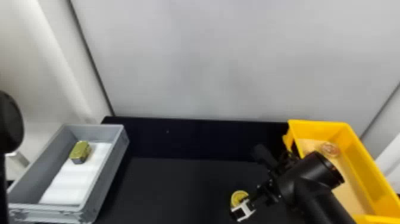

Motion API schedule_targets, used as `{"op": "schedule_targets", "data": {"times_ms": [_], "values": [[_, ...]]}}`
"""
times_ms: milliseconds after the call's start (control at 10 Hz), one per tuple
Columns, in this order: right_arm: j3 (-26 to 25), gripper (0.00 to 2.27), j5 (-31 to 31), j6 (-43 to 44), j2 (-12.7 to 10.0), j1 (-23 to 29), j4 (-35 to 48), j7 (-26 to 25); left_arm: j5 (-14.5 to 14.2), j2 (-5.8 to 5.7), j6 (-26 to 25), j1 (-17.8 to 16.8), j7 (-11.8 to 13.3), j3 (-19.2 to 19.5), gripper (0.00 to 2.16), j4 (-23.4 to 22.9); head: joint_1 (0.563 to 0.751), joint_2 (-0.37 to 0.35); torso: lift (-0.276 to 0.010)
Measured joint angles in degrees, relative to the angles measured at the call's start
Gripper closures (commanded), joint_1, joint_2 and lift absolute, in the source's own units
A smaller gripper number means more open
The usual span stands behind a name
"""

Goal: Pick up the round yellow can and place it in the yellow rectangular box

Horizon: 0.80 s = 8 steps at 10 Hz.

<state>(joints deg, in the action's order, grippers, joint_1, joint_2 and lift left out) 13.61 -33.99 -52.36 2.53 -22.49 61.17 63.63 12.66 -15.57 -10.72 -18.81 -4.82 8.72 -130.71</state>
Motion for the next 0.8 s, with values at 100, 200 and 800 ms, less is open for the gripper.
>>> {"op": "schedule_targets", "data": {"times_ms": [100,200,800], "values": [[-0.2,0.15,0.4,1.3,-0.1,-0.2,-2.2,-0.9,0.0,0.01,0.0,0.0,0.0,0.0,0.27,-0.1,0.663,0.054,-0.010],[0.1,0.15,0.6,2.6,-0.2,-0.4,-4.0,-1.7,0.0,0.01,0.0,0.0,0.0,0.0,0.27,-0.2,0.663,0.054,-0.010],[2.5,0.15,-1.7,-1.8,0.8,-1.6,5.1,2.0,0.1,-0.34,-0.9,0.1,0.1,0.2,0.27,-0.8,0.663,0.054,-0.010]]}}
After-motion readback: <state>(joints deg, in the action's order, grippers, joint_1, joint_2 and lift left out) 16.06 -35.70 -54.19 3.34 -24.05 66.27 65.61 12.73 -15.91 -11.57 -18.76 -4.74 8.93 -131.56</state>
